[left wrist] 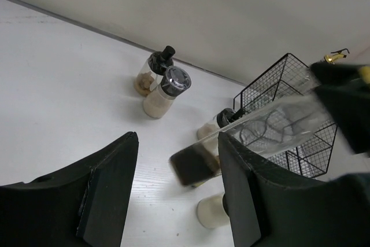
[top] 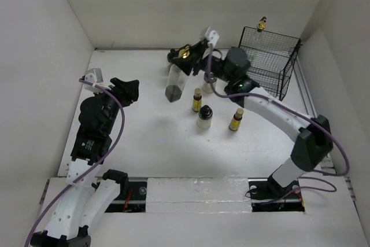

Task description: Organize the condiment bottles

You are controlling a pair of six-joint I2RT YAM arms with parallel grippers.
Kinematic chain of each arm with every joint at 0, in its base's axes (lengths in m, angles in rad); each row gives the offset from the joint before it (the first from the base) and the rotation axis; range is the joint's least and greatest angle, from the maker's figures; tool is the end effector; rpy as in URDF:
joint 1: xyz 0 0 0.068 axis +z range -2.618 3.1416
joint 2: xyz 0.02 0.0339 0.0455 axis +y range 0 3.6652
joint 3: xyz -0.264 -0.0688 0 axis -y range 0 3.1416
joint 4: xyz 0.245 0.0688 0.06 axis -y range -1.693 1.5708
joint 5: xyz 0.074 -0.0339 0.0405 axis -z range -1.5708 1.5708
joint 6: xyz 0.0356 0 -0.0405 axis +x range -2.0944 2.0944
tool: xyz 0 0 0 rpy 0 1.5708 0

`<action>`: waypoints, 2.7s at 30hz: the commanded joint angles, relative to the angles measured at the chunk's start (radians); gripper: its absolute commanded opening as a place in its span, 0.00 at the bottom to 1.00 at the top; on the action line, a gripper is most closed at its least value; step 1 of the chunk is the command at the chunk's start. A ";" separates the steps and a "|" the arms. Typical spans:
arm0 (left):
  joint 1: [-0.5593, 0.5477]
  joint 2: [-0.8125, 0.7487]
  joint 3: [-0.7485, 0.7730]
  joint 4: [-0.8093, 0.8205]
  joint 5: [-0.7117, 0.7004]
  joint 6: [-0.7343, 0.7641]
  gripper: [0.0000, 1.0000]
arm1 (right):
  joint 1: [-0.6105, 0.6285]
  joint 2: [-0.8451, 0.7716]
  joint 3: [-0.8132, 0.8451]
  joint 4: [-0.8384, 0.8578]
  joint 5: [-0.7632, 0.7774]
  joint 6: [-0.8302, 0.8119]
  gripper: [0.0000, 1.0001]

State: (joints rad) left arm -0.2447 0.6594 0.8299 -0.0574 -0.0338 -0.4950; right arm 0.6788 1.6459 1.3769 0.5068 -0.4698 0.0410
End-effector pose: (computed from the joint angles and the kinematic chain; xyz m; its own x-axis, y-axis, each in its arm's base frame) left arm 0.1473 -0.0355 0.3883 -0.0032 -0.4885 -0.8725 0.2364 0.8474 -0.4754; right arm 0.2971 0.2604 0.3944 0.1462 0.1649 -0.9754 -0.9090 0.4114 -0.0667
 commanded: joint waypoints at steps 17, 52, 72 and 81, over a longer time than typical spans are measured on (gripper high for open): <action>0.005 -0.018 0.005 0.037 0.023 0.010 0.53 | -0.709 -0.167 0.355 -0.309 0.109 0.019 0.13; 0.005 0.025 0.014 0.047 0.011 0.019 0.53 | -0.917 0.272 0.781 -0.289 0.014 0.000 0.12; 0.005 0.025 0.014 0.047 0.011 0.019 0.53 | -0.917 0.281 0.524 -0.136 -0.082 -0.009 0.12; 0.005 0.025 0.014 0.047 0.020 0.019 0.54 | -0.917 0.233 0.294 -0.071 -0.082 -0.009 0.28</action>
State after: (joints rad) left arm -0.2447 0.6872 0.8299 -0.0494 -0.0261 -0.4873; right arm -0.2298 1.9713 1.6726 0.2657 -0.5320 0.0349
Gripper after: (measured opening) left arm 0.542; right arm 0.423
